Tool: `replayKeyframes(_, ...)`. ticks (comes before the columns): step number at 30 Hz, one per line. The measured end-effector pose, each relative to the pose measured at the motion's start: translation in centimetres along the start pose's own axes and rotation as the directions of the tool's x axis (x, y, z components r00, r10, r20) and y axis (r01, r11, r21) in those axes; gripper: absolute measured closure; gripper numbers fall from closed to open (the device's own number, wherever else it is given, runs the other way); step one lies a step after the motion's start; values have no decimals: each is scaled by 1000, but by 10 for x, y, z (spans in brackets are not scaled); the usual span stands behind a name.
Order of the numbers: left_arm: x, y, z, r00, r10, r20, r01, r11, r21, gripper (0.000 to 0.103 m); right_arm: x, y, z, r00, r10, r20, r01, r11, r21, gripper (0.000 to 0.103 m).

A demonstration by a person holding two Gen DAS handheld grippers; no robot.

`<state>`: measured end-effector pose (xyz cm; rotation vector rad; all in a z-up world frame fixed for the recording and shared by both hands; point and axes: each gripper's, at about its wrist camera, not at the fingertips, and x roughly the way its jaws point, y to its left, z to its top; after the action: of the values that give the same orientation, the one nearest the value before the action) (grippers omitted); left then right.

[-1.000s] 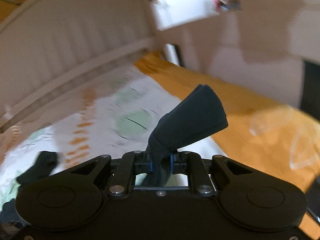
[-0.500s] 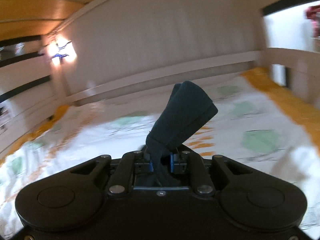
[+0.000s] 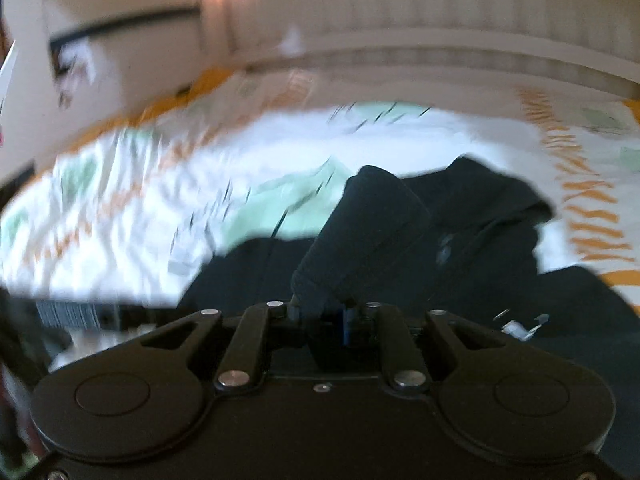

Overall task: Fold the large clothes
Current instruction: 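Lay the held sleeve across the hoodie body and open the right gripper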

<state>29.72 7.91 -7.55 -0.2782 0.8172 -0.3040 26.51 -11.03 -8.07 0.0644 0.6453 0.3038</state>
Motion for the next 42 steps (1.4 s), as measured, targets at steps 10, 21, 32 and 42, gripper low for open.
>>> replayKeyframes(10, 18, -17, -2, 996, -84, -31, 84, 996, 3, 8, -55, -6, -31, 998, 58, -21, -58, 998, -6, 36)
replayKeyframes(21, 32, -30, -26, 987, -145, -73, 141, 988, -60, 8, -124, -75, -77, 997, -75, -14, 76, 976, 206, 32)
replayKeyframes(32, -4, -19, -36, 969, -249, 12, 249, 965, -79, 7, -136, -102, -103, 995, -100, -26, 103, 943, 318, 32)
replayKeyframes(42, 20, -19, -37, 986, -150, -71, 145, 987, -68, 8, -138, -102, -105, 995, -99, -10, 97, 945, 312, 32)
